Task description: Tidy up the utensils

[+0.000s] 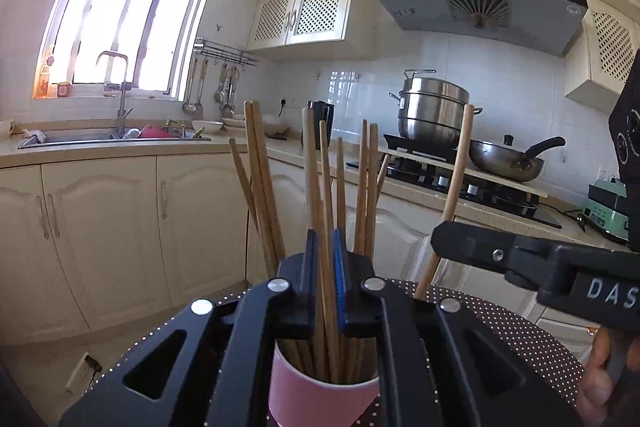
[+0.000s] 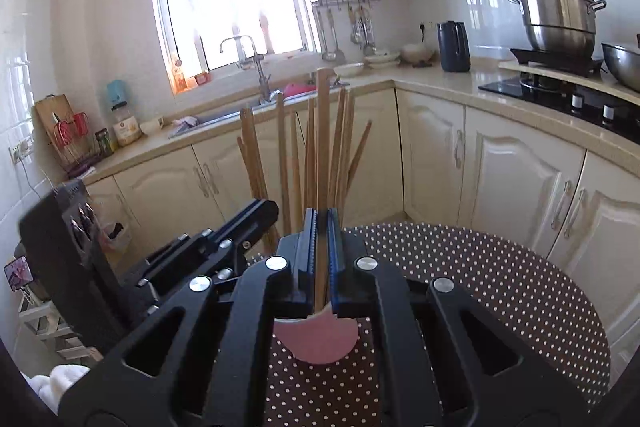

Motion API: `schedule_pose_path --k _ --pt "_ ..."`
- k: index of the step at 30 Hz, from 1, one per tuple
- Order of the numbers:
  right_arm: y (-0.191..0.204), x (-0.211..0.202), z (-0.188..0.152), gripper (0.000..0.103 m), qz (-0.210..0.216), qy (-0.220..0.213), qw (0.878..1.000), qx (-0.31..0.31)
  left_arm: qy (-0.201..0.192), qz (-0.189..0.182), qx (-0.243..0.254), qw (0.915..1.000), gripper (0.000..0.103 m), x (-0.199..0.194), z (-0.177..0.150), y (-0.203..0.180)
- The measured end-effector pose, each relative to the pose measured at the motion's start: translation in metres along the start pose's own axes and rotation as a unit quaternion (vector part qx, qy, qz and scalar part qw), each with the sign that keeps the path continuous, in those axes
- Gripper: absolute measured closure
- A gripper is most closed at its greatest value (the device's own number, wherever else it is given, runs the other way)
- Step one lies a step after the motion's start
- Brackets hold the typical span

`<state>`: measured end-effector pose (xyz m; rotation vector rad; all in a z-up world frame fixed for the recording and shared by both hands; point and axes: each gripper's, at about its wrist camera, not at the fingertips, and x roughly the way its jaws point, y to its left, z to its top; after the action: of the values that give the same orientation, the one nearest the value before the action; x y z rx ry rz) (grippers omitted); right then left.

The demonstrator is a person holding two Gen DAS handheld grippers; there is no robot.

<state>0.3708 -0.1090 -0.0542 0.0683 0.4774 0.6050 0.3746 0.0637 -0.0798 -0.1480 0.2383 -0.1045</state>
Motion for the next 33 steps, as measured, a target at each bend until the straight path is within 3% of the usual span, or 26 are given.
schedule_pose_path --k 1,7,11,13,20,23,25,26,31,33 --pt "0.001 0.0 -0.002 0.097 -0.001 0.0 1.0 0.001 0.005 -0.001 0.0 1.0 0.071 -0.003 -0.001 0.0" --pt "0.01 -0.01 -0.01 0.096 -0.013 0.001 1.0 0.005 0.004 0.005 0.014 0.9999 0.057 -0.032 0.001 -0.002" --pt "0.018 -0.029 -0.014 0.085 -0.01 -0.002 1.0 0.007 -0.011 0.016 0.021 0.9996 0.047 -0.062 0.005 -0.003" --pt "0.023 -0.039 -0.015 0.084 -0.011 -0.004 1.0 0.004 -0.019 0.017 0.028 0.9993 0.04 -0.079 0.007 -0.005" --pt "0.04 -0.097 -0.022 0.084 -0.027 -0.035 0.999 0.001 -0.037 0.036 0.064 0.9966 0.031 -0.141 0.015 -0.021" --pt "0.052 -0.133 -0.029 0.076 -0.054 -0.061 0.997 -0.011 -0.046 0.04 0.071 0.9956 0.028 -0.171 0.018 -0.03" --pt "0.064 -0.156 -0.037 0.063 -0.08 -0.079 0.993 -0.031 -0.044 0.037 0.07 0.9959 0.022 -0.19 0.019 -0.035" --pt "0.073 -0.171 -0.042 0.051 -0.095 -0.094 0.99 -0.046 -0.041 0.03 0.069 0.9963 0.022 -0.201 0.019 -0.038" --pt "0.106 -0.221 -0.067 0.049 -0.13 -0.132 0.979 -0.088 -0.051 0.029 0.062 0.9963 0.019 -0.249 0.016 -0.048" --pt "0.117 -0.239 -0.079 0.041 -0.141 -0.145 0.974 -0.099 -0.056 0.025 0.06 0.9963 0.016 -0.267 0.016 -0.051"
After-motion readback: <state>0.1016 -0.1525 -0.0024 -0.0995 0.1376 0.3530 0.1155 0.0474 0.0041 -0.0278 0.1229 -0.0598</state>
